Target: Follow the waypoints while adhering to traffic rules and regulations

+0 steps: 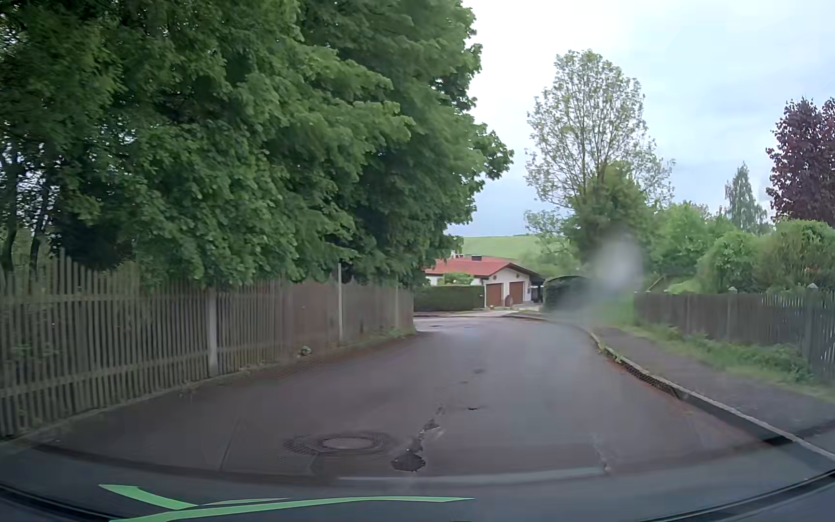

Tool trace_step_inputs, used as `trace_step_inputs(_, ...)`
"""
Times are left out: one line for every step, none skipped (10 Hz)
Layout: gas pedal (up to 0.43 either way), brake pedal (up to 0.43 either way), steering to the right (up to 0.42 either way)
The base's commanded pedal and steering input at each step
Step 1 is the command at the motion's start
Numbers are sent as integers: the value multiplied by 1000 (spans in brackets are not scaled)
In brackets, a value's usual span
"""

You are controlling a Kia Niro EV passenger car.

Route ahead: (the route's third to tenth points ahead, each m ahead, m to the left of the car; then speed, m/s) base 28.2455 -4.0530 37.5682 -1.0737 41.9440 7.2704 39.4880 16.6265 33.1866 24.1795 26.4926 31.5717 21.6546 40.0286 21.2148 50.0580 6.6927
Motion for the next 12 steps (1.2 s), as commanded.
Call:
trace_step_inputs(28, 0, 149)
trace_step_inputs(39, 0, 141)
trace_step_inputs(39, 0, 135)
trace_step_inputs(39, 0, 124)
trace_step_inputs(28, 0, 111)
trace_step_inputs(28, 0, 100)
trace_step_inputs(8, 0, 91)
trace_step_inputs(0, 0, 83)
trace_step_inputs(0, 0, 75)
trace_step_inputs(0, 0, 61)
trace_step_inputs(0, 0, 50)
trace_step_inputs(0, 0, 42)
